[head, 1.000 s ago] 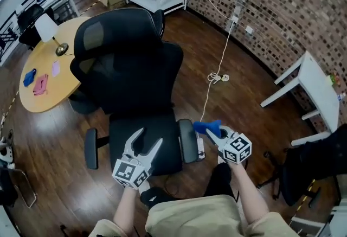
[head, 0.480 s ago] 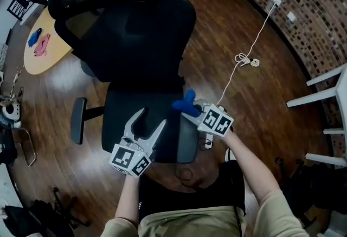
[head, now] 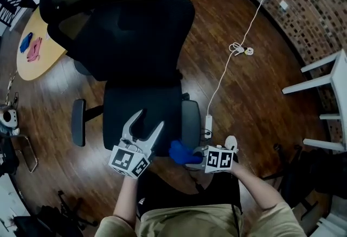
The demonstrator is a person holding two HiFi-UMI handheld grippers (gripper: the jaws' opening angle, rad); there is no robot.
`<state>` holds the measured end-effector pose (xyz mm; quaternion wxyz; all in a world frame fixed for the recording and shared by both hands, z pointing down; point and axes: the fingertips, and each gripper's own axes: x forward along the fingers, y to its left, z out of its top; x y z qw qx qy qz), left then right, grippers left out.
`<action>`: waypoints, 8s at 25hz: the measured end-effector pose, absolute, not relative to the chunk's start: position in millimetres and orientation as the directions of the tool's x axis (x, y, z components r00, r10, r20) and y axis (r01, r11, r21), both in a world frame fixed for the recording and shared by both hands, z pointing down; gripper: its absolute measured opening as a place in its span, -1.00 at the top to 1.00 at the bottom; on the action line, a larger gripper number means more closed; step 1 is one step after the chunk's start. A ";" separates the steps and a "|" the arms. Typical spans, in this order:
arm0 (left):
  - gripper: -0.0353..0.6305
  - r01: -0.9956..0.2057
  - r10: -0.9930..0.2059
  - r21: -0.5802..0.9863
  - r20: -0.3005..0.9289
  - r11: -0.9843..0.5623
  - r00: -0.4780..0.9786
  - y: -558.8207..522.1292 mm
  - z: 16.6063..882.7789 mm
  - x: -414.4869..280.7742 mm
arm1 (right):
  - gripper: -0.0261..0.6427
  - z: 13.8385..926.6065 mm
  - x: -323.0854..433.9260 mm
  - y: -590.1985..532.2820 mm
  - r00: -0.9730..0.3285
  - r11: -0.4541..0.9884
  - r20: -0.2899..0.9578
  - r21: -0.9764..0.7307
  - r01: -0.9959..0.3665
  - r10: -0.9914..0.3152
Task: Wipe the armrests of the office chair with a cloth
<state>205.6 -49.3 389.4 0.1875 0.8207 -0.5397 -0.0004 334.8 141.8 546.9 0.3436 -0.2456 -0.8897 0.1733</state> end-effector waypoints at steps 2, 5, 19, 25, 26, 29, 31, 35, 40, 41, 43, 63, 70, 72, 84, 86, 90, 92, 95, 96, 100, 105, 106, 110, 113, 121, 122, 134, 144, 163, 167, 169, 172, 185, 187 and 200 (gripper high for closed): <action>0.11 -0.887 -0.887 0.323 0.215 -0.331 0.410 -45.9 389.8 204.6 | 0.88 542.4 340.2 141.8 -0.653 0.818 0.520 -0.490 0.300 0.551; 0.12 -0.892 -0.890 0.332 0.232 -0.306 0.391 -42.0 387.7 199.2 | 0.87 515.0 334.2 72.0 -0.795 0.876 0.475 -0.461 0.141 0.378; 0.16 -0.879 -0.907 0.374 0.180 -0.294 0.381 -45.6 371.1 195.8 | 0.87 551.3 315.0 -57.8 -0.743 0.989 0.657 -0.146 0.037 0.125; 0.16 -0.870 -0.899 0.387 0.183 -0.306 0.398 -41.4 372.5 204.9 | 0.87 551.6 352.8 90.2 -0.740 0.932 0.591 -0.336 0.138 0.322; 0.16 -0.869 -0.899 0.389 0.182 -0.305 0.397 -41.0 372.1 205.7 | 0.87 554.1 358.1 113.1 -0.727 0.918 0.588 -0.365 0.153 0.355; 0.16 -0.869 -0.901 0.392 0.181 -0.302 0.394 -39.0 370.2 206.2 | 0.87 550.4 365.2 143.6 -0.730 0.894 0.561 -0.419 0.157 0.391; 0.16 -0.870 -0.902 0.387 0.177 -0.304 0.394 -36.6 365.9 204.8 | 0.87 521.9 361.4 107.0 -0.828 0.907 0.484 -0.415 0.069 0.284; 0.16 -0.878 -0.912 0.371 0.157 -0.301 0.379 -34.2 353.5 193.0 | 0.87 477.8 351.4 -46.2 -0.900 0.936 0.419 -0.254 -0.241 -0.118; 0.16 -0.885 -0.923 0.376 0.151 -0.276 0.353 -30.1 350.1 189.6 | 0.87 533.8 335.3 -124.9 -0.807 0.931 0.569 -0.187 -0.313 -0.157; 0.16 -0.884 -0.923 0.377 0.152 -0.276 0.353 -29.2 350.1 190.8 | 0.87 545.5 335.4 -117.9 -0.790 0.937 0.600 -0.189 -0.293 -0.126; 0.16 -0.882 -0.921 0.379 0.153 -0.280 0.358 -26.7 350.4 193.2 | 0.87 554.6 340.8 -93.4 -0.783 0.944 0.614 -0.194 -0.268 -0.096; 0.17 -0.884 -0.933 0.392 0.138 -0.257 0.332 -22.6 344.7 174.0 | 0.87 478.9 332.7 -61.4 -0.883 0.843 0.447 -0.411 -0.347 -0.146; 0.19 -0.890 -0.939 0.386 0.137 -0.243 0.316 -13.6 343.2 162.9 | 0.87 561.5 261.0 -121.0 -0.593 0.970 0.804 -0.174 -0.172 0.040; 0.19 -0.891 -0.938 0.383 0.140 -0.243 0.316 -10.5 343.4 161.3 | 0.87 572.6 256.5 -103.9 -0.524 0.975 0.845 -0.191 -0.117 0.103; 0.19 -0.885 -0.939 0.403 0.146 -0.232 0.312 -4.1 351.7 154.4 | 0.87 565.9 287.7 136.8 -0.438 0.836 0.713 -0.493 0.243 0.548; 0.19 -0.885 -0.938 0.402 0.146 -0.235 0.315 -7.2 352.5 154.7 | 0.87 565.0 307.3 155.8 -0.427 0.821 0.704 -0.524 0.227 0.567; 0.19 -0.882 -0.935 0.407 0.151 -0.238 0.322 -10.4 355.6 158.7 | 0.87 584.4 360.9 149.7 -0.412 0.830 0.731 -0.540 0.137 0.544; 0.19 -0.878 -0.932 0.412 0.153 -0.243 0.329 -9.7 356.1 164.9 | 0.87 585.1 378.6 129.7 -0.445 0.826 0.724 -0.559 0.070 0.527; 0.19 -0.874 -0.929 0.417 0.154 -0.248 0.337 -6.7 356.7 174.8 | 0.87 586.4 400.6 99.2 -0.418 0.841 0.753 -0.539 0.049 0.508; 0.19 -0.874 -0.928 0.417 0.156 -0.248 0.338 -5.1 357.5 176.4 | 0.87 589.3 405.0 88.6 -0.402 0.853 0.772 -0.519 0.047 0.492; 0.20 -0.877 -0.928 0.416 0.166 -0.242 0.335 1.4 361.9 175.1 | 0.87 601.6 408.4 16.3 -0.394 0.930 0.861 -0.365 -0.036 0.323; 0.20 -0.883 -0.932 0.412 0.174 -0.225 0.318 8.3 362.8 165.4 | 0.87 595.8 380.1 -101.9 -0.454 0.941 0.890 -0.190 -0.278 0.045; 0.20 -0.884 -0.933 0.411 0.175 -0.222 0.315 9.3 362.3 163.5 | 0.87 593.1 372.2 -117.5 -0.453 0.940 0.892 -0.165 -0.299 0.013; 0.20 -0.889 -0.938 0.408 0.175 -0.207 0.299 11.8 363.9 156.7 | 0.87 579.9 337.9 -149.5 -0.481 0.954 0.876 -0.106 -0.280 -0.044; 0.20 -0.890 -0.943 0.415 0.176 -0.190 0.283 15.3 369.7 149.8 | 0.87 571.1 301.3 -141.4 -0.541 0.967 0.840 -0.172 -0.186 0.045; 0.20 -0.881 -0.955 0.450 0.167 -0.150 0.247 20.5 394.6 127.4 | 0.87 576.0 255.4 -78.5 -0.284 0.881 0.844 -0.380 0.282 0.455; 0.20 -0.879 -0.955 0.452 0.164 -0.151 0.248 20.0 398.4 123.6 | 0.87 577.3 253.0 -69.3 -0.210 0.837 0.834 -0.425 0.345 0.510; 0.21 -0.862 -0.916 0.467 0.222 -0.200 0.333 -2.8 494.9 81.8 | 0.87 611.2 307.7 -4.2 0.850 0.000 0.131 -0.988 0.153 0.511; 0.22 -0.824 -0.907 0.546 0.253 -0.153 0.336 -11.3 539.9 71.2 | 0.87 750.5 323.2 -47.5 0.803 0.201 0.467 -0.884 0.421 0.372; 0.23 -0.821 -0.908 0.542 0.230 -0.179 0.350 -26.4 514.2 78.9 | 0.87 649.9 332.4 -37.5 0.902 0.029 0.179 -0.983 0.182 0.393; 0.24 -0.810 -0.911 0.564 0.232 -0.161 0.342 -16.2 520.0 73.5 | 0.87 708.2 327.5 -51.1 0.871 0.144 0.389 -0.921 0.362 0.301; 0.24 -0.800 -0.912 0.581 0.231 -0.151 0.340 -11.7 525.5 72.0 | 0.87 739.0 325.0 -58.5 0.839 0.208 0.487 -0.871 0.445 0.243; 0.24 -0.796 -0.910 0.588 0.237 -0.143 0.339 -6.5 529.5 71.0 | 0.87 777.6 320.5 -70.5 0.778 0.283 0.612 -0.778 0.561 0.138; 0.24 -0.847 -0.922 0.517 0.255 -0.124 0.291 -13.8 477.6 70.8 | 0.87 596.3 176.9 -67.3 -0.252 0.811 0.859 -0.269 0.519 0.446; 0.24 -0.856 -0.920 0.494 0.246 -0.152 0.305 -19.8 464.5 79.0 | 0.87 546.7 172.8 -70.7 -0.520 0.897 0.747 -0.238 0.373 0.414; 0.19 -0.869 -0.831 0.315 0.296 -0.381 0.471 -97.4 420.6 235.7 | 0.87 531.4 415.2 -114.6 -0.830 0.630 0.433 -0.547 -0.552 -0.352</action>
